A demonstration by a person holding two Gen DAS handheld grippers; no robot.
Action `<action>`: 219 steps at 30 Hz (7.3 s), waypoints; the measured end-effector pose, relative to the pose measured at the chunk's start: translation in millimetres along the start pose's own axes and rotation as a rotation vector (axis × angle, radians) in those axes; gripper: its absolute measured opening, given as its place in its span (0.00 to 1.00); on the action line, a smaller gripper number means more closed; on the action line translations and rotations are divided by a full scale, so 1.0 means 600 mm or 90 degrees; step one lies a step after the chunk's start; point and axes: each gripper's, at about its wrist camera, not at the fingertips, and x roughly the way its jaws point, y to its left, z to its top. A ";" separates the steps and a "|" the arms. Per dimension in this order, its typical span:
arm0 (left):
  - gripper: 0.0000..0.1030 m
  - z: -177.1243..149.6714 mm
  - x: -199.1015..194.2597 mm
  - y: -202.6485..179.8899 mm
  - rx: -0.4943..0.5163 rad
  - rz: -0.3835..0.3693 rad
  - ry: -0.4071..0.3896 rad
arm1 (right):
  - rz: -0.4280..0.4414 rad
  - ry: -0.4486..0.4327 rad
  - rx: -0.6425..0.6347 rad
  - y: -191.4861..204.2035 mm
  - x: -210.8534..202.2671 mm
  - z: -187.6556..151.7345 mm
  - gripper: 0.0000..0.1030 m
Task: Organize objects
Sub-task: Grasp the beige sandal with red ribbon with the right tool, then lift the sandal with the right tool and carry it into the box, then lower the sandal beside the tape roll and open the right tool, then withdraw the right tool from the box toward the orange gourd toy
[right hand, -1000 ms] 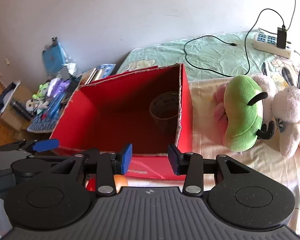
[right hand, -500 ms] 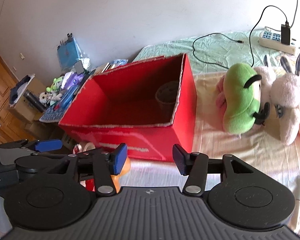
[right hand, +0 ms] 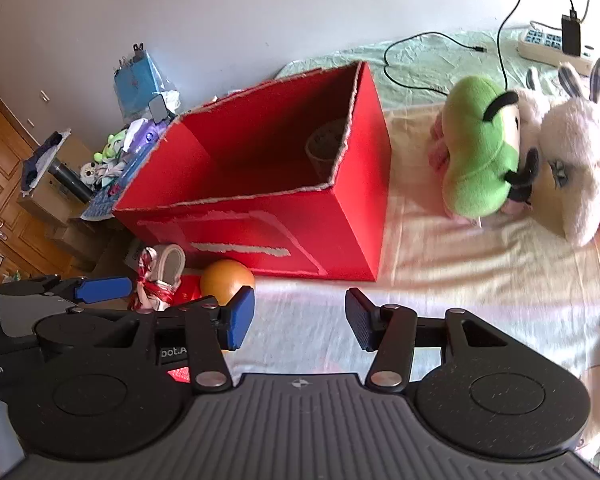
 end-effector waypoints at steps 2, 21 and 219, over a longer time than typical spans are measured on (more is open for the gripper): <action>0.85 -0.002 0.002 -0.003 0.000 -0.002 0.007 | 0.001 0.007 0.009 -0.006 0.001 -0.003 0.52; 0.81 0.000 -0.005 0.022 0.024 0.001 0.014 | 0.041 0.065 0.051 -0.005 0.029 0.003 0.51; 0.73 0.211 0.182 0.075 0.112 -0.174 -0.014 | -0.064 0.001 0.059 0.058 0.237 0.204 0.37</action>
